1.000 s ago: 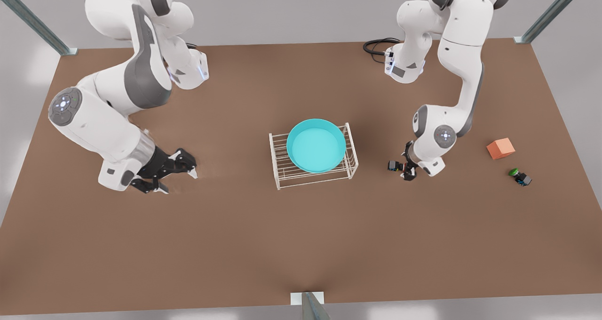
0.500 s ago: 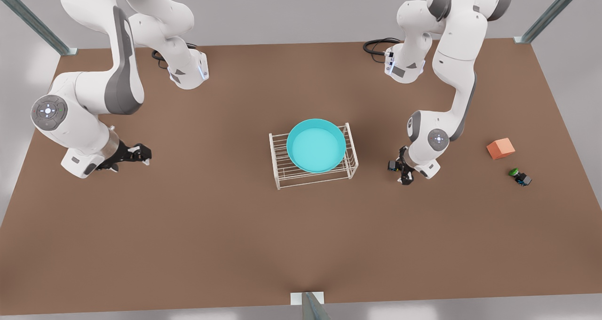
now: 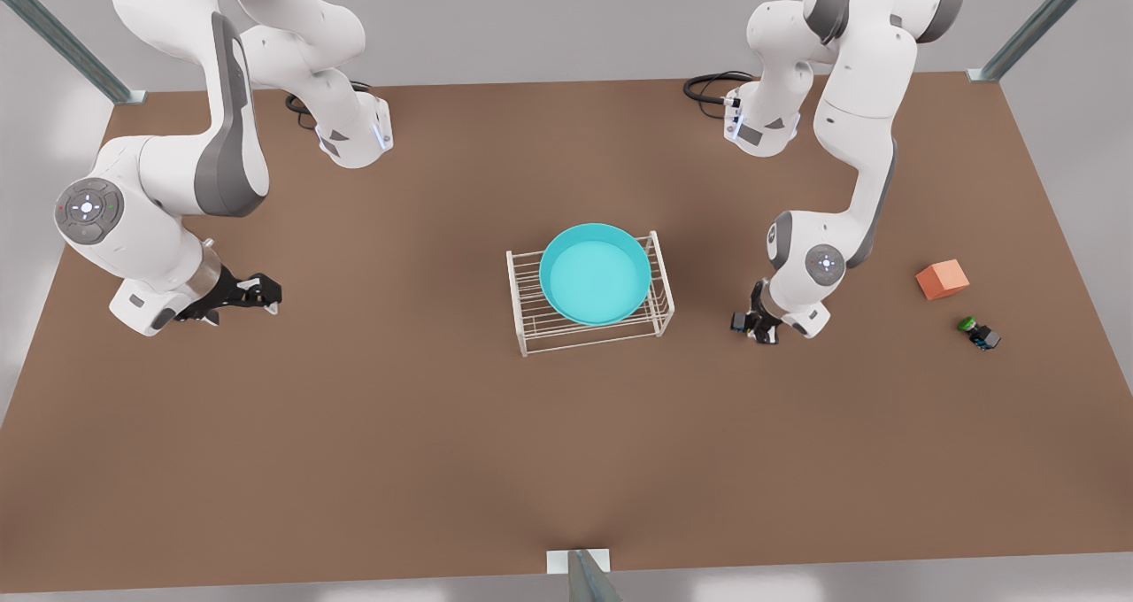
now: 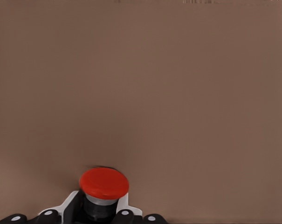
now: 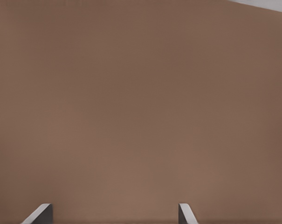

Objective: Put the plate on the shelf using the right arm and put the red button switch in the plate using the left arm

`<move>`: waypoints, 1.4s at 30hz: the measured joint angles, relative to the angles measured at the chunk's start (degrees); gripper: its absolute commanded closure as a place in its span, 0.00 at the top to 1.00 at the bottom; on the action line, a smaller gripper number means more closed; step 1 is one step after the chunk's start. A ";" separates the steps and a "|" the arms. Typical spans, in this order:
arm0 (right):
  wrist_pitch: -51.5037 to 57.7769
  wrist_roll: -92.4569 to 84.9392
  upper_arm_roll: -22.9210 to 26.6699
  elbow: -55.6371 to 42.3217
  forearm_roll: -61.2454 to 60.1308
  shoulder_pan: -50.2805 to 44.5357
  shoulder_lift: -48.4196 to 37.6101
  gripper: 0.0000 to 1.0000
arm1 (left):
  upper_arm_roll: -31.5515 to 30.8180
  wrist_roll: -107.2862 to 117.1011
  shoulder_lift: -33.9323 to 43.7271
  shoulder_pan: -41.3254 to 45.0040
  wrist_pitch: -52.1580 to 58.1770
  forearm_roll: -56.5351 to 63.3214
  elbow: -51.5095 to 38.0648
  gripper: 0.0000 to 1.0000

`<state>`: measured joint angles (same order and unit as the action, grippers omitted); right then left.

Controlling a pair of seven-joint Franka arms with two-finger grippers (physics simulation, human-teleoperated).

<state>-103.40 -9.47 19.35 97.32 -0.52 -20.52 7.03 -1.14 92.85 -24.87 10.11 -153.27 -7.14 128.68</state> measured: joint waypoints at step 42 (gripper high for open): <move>0.17 1.13 0.19 -0.15 -0.05 0.18 -0.03 1.00 | -4.12 13.66 13.82 8.77 47.13 9.52 -35.23 1.00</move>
<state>-103.23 -8.34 19.54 97.17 -0.57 -20.34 7.00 -5.26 106.52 -11.05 18.87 -106.15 2.38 93.45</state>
